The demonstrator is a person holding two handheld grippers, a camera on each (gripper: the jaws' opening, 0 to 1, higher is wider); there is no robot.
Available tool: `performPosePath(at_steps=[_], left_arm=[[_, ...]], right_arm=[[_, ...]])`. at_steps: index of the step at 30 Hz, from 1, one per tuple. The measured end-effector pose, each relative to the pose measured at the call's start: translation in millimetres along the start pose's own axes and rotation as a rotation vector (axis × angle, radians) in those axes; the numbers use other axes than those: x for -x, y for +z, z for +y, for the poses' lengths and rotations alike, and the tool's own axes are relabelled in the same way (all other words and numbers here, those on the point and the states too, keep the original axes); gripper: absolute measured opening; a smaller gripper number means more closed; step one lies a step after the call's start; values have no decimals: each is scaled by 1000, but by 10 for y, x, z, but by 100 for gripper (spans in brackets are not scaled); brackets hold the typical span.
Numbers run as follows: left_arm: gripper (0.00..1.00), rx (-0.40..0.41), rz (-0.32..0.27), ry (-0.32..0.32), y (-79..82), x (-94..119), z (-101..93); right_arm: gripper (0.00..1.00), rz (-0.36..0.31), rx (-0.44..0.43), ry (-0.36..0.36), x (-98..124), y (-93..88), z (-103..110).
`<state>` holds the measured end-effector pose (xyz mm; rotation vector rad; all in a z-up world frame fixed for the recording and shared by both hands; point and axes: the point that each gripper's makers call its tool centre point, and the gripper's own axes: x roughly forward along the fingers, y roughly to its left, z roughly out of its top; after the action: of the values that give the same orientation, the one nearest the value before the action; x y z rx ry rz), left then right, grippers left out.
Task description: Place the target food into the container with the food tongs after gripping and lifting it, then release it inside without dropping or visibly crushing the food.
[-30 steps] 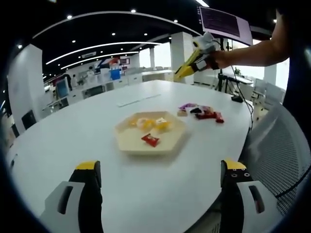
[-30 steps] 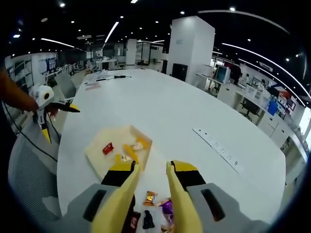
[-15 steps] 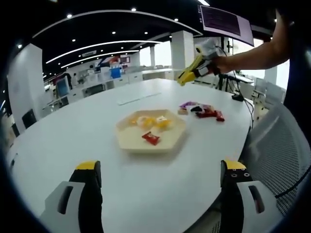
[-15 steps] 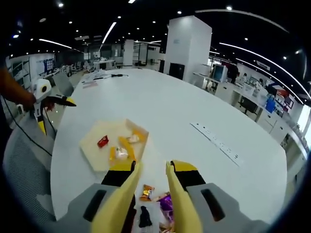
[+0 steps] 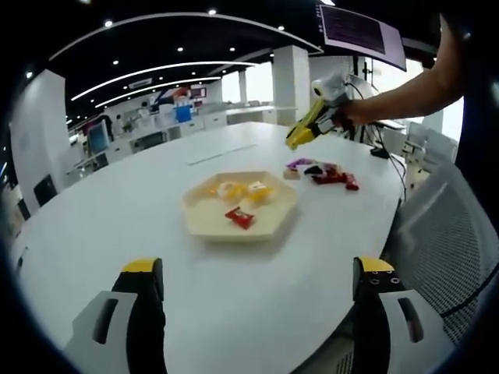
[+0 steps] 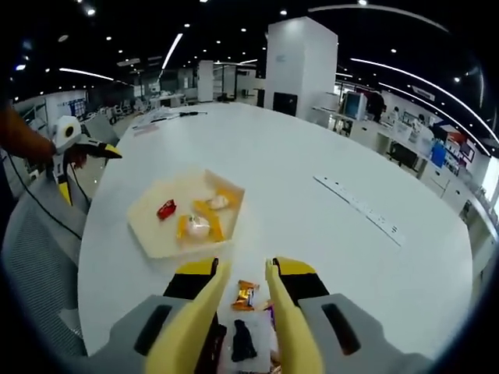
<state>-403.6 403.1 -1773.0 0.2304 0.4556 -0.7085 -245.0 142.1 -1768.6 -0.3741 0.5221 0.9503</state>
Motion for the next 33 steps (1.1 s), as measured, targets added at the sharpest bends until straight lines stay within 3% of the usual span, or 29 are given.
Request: performPosePath(at_steps=[12,16,22,27,33], left_arm=[[98,-1,10,10,-14,-4,16],[99,-16,-32,69,71,40,122],[99,-15,-18,85,54,37,151],[99,7,-13,71,30,27,132],[99,55,-34,68,54,34,141]], right_arm=[[26,60,-58,20,-200,-243,-1],[26,99,-77,18,-273,-359,-21],[26,125,-111,35,-349,-458,24],[22,184,-107,22,-389,-579,4],[19,225,-46,24,-407,-564,13]])
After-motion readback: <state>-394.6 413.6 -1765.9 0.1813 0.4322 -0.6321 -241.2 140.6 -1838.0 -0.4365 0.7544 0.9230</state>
